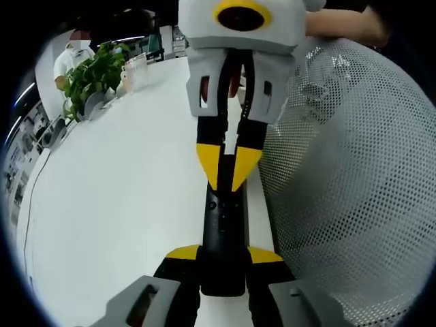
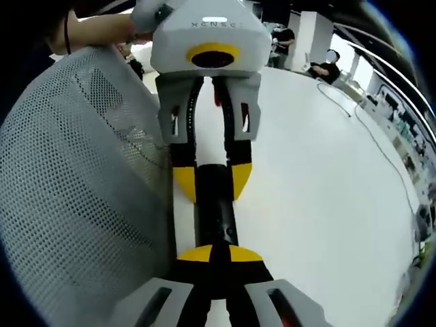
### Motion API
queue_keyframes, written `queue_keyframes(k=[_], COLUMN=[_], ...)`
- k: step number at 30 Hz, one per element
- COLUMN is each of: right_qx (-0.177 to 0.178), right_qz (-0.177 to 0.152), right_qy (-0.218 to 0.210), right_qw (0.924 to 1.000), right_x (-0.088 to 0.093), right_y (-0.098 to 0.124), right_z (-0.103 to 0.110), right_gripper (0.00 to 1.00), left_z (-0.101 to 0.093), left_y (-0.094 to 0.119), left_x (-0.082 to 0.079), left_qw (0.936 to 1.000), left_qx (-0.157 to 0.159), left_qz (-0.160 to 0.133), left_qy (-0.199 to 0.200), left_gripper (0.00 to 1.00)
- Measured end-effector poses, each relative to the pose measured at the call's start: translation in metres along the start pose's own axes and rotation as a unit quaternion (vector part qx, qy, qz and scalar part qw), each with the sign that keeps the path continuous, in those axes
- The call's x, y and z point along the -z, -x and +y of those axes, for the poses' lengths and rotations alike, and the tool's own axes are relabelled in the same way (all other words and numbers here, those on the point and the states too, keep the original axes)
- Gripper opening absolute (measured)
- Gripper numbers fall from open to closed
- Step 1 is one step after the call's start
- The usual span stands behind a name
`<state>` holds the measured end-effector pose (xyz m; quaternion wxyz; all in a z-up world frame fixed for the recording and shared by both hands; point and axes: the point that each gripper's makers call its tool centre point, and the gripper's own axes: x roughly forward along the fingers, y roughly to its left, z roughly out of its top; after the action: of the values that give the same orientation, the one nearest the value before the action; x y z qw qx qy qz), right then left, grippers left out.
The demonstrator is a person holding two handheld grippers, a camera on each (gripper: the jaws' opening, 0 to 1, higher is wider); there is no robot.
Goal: Press the specified remote control buttons in sequence, fully releasing each button before pressing the next.
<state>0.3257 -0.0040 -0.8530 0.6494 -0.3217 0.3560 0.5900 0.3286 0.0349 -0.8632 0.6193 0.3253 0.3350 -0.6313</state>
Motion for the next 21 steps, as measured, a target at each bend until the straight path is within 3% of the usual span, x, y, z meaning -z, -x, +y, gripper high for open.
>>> queue_keyframes(k=[12,15,21], right_qx=[0.003,0.006,0.004], right_qz=[0.019,0.042,0.036], right_qy=[0.020,0.053,0.014], right_qw=[0.9996,0.9977,0.9993], right_x=[0.0031,0.0043,0.0041], right_y=[0.0004,-0.0002,0.0007], right_z=[0.0006,0.0015,-0.0003], right_gripper=[0.05,0.05,0.05], left_z=[0.0002,0.0002,0.0007], left_y=[0.0000,-0.0002,-0.0003], left_x=[0.0000,-0.0002,-0.0003], left_qw=[1.0000,1.0000,1.0000], left_qx=[-0.001,-0.001,0.000], left_qz=[0.001,0.002,0.003], left_qy=[-0.002,-0.003,-0.003], left_gripper=[0.25,0.25,0.25])
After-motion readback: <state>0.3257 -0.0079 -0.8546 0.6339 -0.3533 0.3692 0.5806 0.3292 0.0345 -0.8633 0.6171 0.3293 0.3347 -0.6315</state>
